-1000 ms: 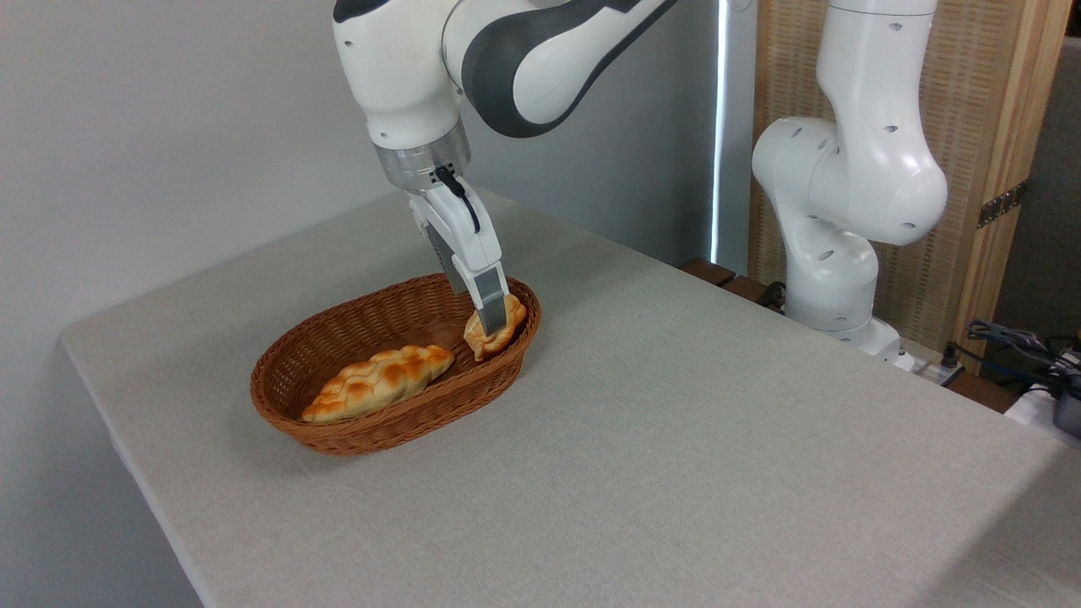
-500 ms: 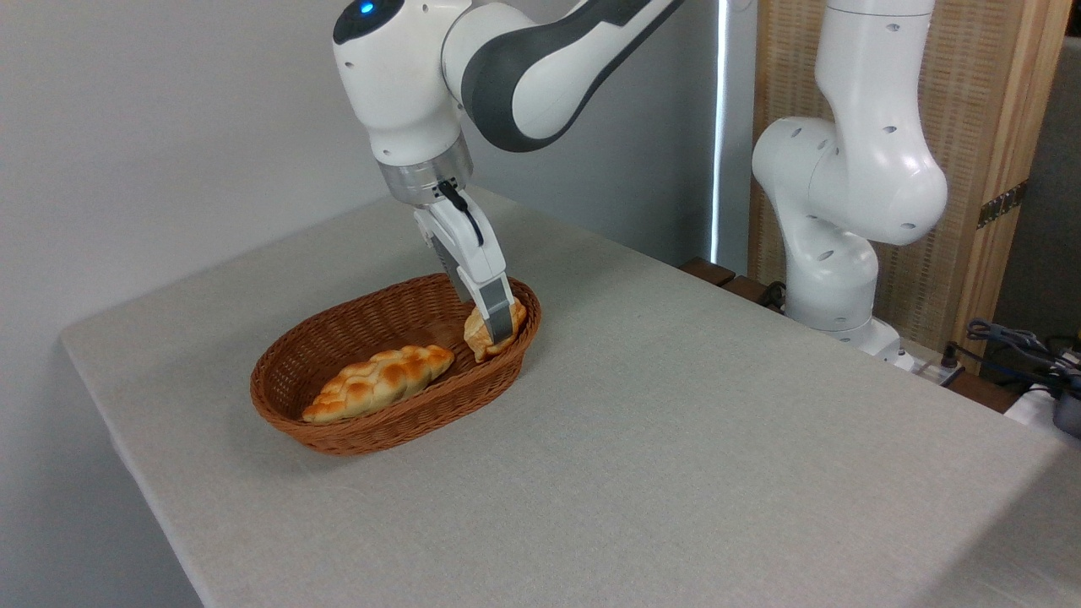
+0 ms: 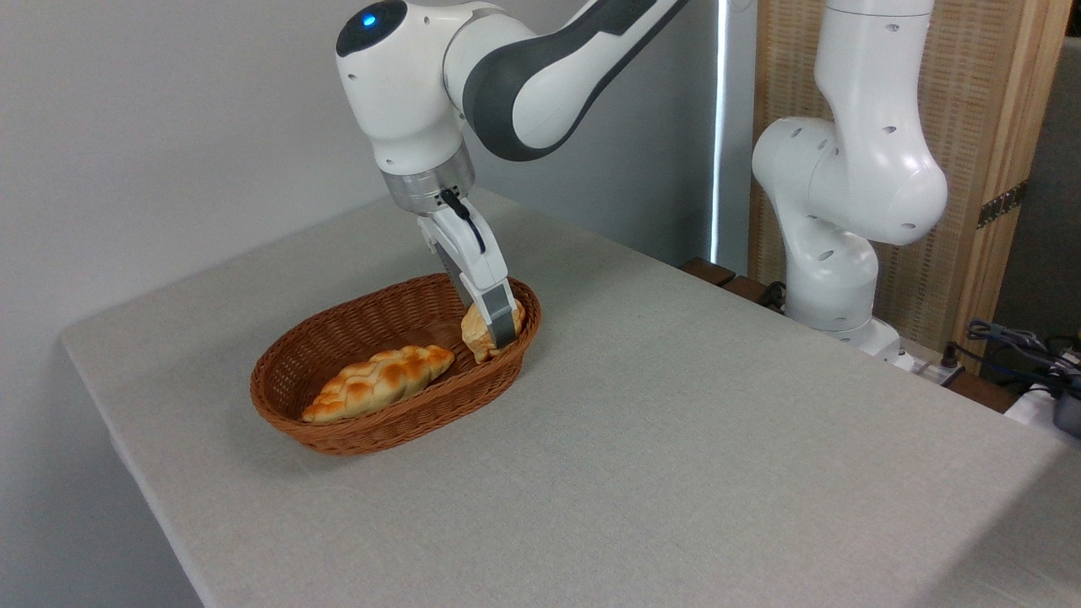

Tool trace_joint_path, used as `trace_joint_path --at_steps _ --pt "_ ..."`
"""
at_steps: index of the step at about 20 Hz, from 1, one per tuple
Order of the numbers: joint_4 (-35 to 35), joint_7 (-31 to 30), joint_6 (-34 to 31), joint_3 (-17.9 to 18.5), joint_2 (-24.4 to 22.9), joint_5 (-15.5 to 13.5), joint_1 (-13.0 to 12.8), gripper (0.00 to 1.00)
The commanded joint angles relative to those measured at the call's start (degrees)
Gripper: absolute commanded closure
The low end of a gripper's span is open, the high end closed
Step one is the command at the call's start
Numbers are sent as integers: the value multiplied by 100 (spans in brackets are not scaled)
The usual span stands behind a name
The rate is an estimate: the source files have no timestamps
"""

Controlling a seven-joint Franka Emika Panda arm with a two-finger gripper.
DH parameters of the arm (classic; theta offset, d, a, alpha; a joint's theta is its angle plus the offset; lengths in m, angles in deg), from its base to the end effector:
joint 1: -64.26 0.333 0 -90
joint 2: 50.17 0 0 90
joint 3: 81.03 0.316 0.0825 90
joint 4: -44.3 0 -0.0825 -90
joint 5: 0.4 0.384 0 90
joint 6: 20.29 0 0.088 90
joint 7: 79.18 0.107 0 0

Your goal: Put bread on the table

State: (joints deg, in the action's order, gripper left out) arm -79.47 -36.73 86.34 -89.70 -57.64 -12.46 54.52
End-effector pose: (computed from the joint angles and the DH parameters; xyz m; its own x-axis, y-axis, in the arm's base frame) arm 0.4605 -0.1719 0.4411 0.5541 -0.8323 -0.0149 -0.8058 -0.5407 0.2413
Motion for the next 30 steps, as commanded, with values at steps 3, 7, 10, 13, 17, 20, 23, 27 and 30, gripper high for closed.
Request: trace_joint_path --at_steps 3,7,10,13,17,20,23,27,30 --pt "-86 17 165 -12 -53 -121 7 43" --pt "-86 26 165 -12 -53 -121 7 43" --pt "-77 26 165 -12 -53 -121 16 43" --pt "-33 26 165 6 -53 -130 24 43" --pt "55 79 165 32 -53 -121 42 53" --pt "177 61 156 32 -18 -121 42 53" --pt "572 35 69 76 17 -235 86 52" --pt "1327 61 -572 313 245 -279 200 45" --pt "1724 87 -741 497 351 -192 209 43"
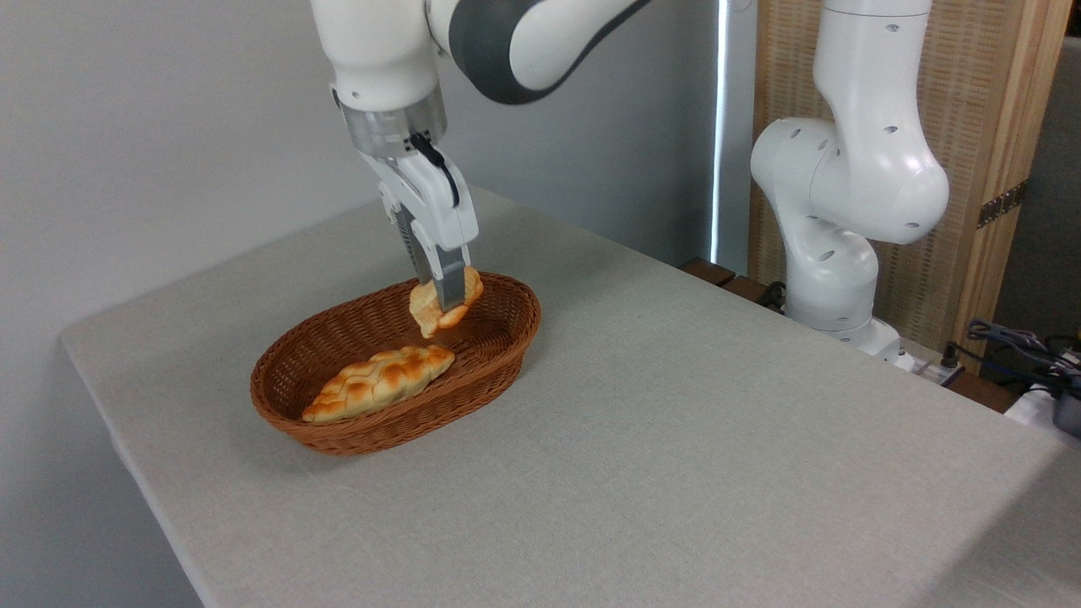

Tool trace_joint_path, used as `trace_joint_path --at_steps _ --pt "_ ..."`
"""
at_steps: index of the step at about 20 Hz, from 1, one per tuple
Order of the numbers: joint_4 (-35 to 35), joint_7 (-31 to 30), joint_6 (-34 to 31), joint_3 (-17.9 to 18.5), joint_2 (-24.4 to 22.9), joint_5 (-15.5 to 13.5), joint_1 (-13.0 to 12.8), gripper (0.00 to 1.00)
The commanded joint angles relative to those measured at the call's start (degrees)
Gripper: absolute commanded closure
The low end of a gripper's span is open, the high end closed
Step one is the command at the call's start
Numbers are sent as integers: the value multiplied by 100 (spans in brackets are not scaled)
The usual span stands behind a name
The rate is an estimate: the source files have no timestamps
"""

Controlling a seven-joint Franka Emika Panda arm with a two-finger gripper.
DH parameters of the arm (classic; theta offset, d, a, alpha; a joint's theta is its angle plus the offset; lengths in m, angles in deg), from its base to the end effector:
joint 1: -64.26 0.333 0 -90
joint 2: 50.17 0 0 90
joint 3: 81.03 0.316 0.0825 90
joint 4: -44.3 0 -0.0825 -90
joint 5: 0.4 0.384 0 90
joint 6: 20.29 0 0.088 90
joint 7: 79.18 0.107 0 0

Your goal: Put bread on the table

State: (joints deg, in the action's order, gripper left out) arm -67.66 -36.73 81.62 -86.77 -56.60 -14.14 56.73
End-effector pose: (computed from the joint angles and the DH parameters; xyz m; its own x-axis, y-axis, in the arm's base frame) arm 0.5015 -0.1412 0.5224 0.6155 -0.7823 0.0963 -0.7811 -0.5890 0.2072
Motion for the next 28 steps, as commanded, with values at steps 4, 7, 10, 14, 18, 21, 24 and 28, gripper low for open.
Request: trace_joint_path --at_steps 4,7,10,14,18,21,24,28 --pt "797 430 -259 545 335 310 -12 39" --pt "869 903 -76 959 441 495 -3 37" --pt "913 1107 337 1215 669 522 -12 37" --pt "913 1081 1031 1206 1030 557 -12 29" --pt "913 1125 1287 1215 1091 899 -3 7" --pt "913 1125 1384 1215 1100 1286 -3 0" --pt "939 1116 1384 1215 1100 1295 41 0" --pt "948 1107 1375 1215 1092 1278 41 0"
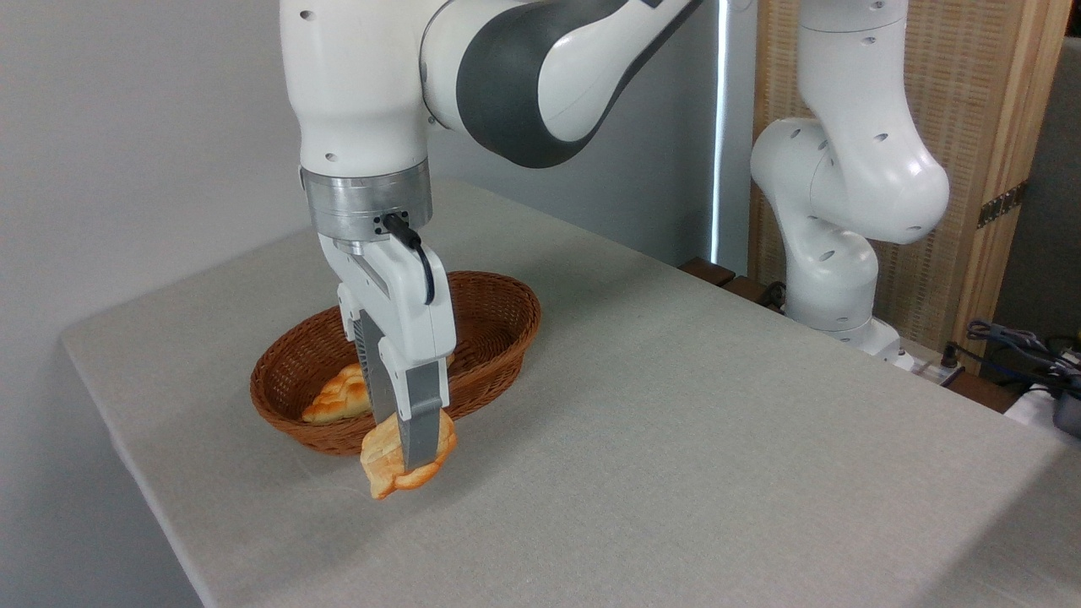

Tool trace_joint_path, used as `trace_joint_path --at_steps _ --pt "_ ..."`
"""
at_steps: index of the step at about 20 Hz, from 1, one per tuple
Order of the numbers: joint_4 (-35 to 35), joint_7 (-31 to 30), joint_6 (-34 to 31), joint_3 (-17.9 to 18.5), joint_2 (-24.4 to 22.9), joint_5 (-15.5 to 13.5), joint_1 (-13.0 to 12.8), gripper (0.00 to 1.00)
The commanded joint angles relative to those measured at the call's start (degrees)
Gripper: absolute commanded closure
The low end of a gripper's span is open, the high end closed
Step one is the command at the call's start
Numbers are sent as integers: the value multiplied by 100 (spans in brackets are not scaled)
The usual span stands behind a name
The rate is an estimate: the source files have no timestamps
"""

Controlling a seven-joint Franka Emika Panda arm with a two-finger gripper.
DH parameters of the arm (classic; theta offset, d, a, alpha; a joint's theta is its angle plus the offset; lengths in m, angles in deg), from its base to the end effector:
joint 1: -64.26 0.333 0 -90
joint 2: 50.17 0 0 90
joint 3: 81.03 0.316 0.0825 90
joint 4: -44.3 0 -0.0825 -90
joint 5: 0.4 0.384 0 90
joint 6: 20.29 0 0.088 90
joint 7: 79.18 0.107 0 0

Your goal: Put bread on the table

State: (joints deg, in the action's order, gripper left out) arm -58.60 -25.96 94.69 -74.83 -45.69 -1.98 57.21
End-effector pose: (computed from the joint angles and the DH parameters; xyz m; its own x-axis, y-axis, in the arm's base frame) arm 0.5992 -0.0122 0.5115 0.5879 -0.8035 0.0937 -0.7980 -0.5950 -0.0955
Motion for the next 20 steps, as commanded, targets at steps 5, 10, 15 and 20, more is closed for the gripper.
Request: trace_joint_path --at_steps 5,10,15,20 --pt "191 30 51 100 -8 8 -7 0" --pt "236 13 -20 109 -8 -157 1 0" --pt "657 -40 -835 311 -17 -843 10 0" --pt "693 -995 -1469 -241 -473 -827 440 0"
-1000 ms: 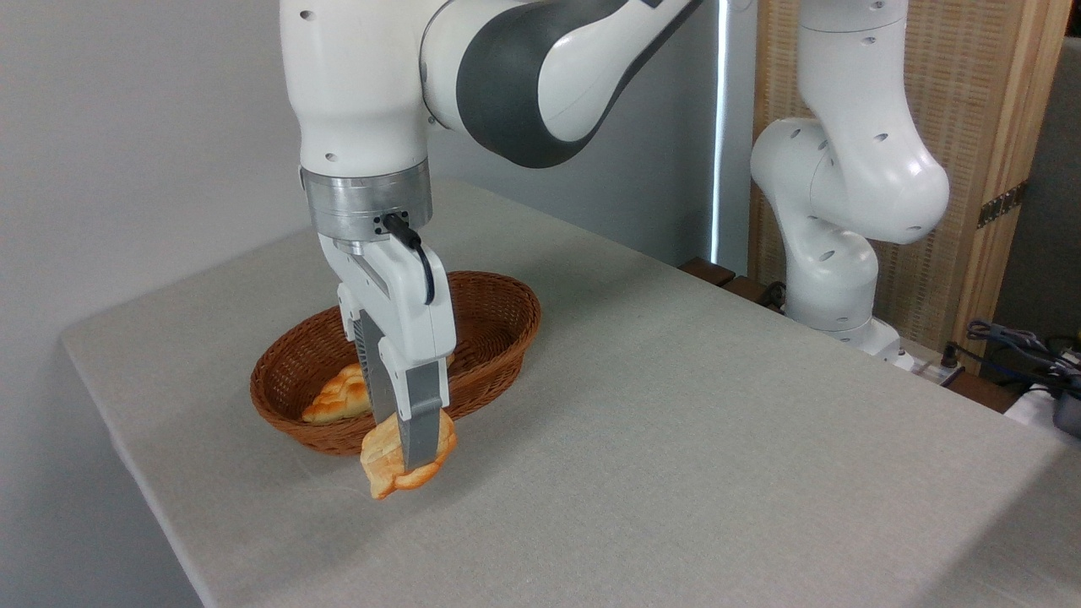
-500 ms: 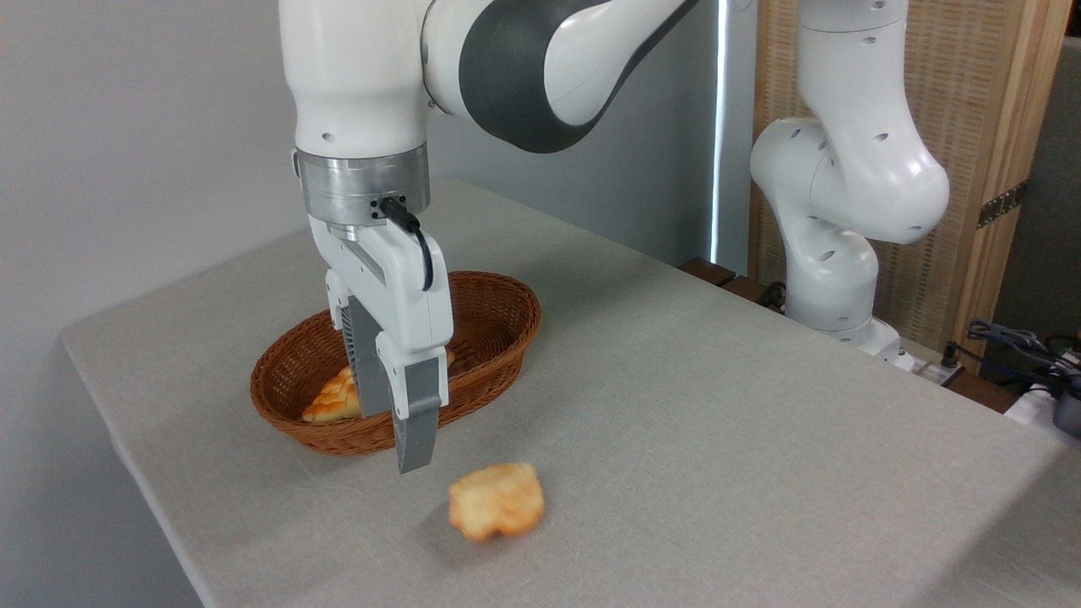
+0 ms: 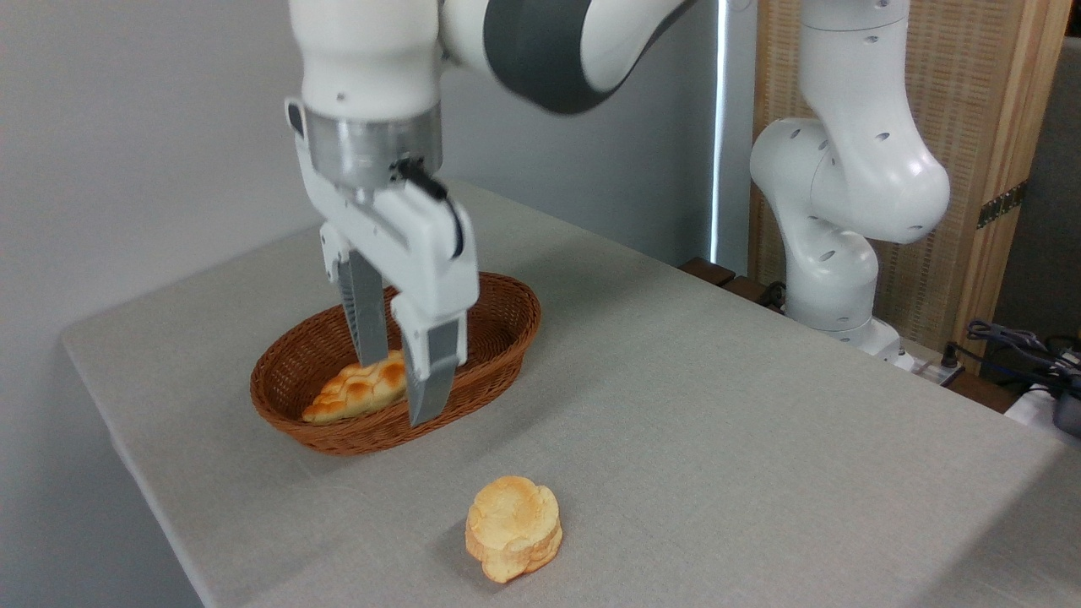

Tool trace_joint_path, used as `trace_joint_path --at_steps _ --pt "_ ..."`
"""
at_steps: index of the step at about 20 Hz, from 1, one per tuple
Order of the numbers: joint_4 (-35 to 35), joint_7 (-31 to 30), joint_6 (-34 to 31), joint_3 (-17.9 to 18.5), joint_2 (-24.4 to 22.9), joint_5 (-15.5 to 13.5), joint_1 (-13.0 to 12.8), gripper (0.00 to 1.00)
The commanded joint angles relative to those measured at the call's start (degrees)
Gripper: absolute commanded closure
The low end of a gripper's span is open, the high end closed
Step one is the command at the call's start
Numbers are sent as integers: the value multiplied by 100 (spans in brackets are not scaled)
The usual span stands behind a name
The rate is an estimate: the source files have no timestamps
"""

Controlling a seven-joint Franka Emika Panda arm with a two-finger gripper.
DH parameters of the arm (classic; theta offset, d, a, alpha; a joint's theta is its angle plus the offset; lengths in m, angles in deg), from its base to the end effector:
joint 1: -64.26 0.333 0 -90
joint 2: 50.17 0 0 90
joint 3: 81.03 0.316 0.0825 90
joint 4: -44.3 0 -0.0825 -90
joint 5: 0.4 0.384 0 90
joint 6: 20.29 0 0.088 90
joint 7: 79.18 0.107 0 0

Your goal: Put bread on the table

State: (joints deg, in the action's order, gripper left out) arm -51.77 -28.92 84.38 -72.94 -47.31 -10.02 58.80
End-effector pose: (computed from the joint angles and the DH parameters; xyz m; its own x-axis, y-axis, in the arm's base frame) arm 0.5887 0.0117 0.5700 0.6884 -0.7017 0.1838 -0.7170 -0.6966 0.0263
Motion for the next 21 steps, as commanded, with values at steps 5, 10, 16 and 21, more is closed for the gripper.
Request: trace_joint_path --at_steps 5,10,16,21 --pt "9 -922 -1185 -905 -479 759 283 0" --pt "97 -1020 -1291 -923 -444 768 283 0" --pt "176 -931 -1282 -844 -400 760 291 0" --pt "211 -949 -1282 -774 -400 751 291 0"
